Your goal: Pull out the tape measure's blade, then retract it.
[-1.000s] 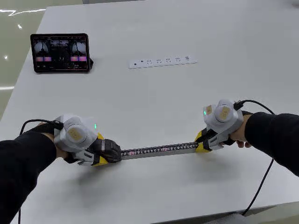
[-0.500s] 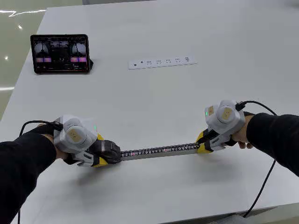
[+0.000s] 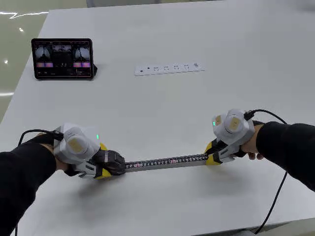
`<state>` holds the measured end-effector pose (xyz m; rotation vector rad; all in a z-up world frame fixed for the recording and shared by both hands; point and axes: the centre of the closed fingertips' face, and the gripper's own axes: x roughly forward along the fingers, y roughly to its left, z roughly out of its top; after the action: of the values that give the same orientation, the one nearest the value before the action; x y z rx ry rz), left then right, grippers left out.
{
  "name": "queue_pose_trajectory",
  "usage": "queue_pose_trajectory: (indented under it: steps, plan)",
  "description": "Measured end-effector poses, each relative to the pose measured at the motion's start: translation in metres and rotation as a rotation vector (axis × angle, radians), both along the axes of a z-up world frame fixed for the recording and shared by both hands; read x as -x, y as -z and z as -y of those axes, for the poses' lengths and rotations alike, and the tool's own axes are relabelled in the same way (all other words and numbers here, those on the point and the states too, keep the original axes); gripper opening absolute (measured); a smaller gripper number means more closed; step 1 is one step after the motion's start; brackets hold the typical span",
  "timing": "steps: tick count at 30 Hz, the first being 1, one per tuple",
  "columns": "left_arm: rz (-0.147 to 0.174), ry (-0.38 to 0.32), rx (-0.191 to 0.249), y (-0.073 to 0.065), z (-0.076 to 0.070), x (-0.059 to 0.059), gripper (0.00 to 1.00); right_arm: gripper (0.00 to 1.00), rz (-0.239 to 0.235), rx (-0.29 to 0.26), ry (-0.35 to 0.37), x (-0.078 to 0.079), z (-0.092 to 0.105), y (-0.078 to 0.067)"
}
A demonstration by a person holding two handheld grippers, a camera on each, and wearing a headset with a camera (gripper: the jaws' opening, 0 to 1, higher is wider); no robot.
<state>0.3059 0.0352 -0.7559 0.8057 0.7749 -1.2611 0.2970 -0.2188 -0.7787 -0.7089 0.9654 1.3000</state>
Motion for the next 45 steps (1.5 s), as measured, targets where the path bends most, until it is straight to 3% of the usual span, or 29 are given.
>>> queue_pose_trajectory:
  steps: [16, 27, 35, 45]
  plan:
    - [0.004, -0.012, 0.01, 0.001, 0.001, -0.002, 0.34, 0.11, 0.028, 0.064, -0.044, 0.0, 0.0, 0.002]
    - [0.0, 0.007, -0.015, 0.001, 0.001, 0.0, 0.35, 0.12, 0.025, 0.046, -0.039, 0.002, 0.0, 0.001]
    - [0.016, 0.019, -0.028, -0.002, -0.001, 0.001, 0.35, 0.12, 0.04, 0.05, -0.049, 0.004, -0.001, 0.0]
    - [0.025, -0.005, -0.016, -0.015, -0.005, 0.0, 0.39, 0.16, 0.067, 0.059, -0.095, 0.002, -0.007, -0.015]
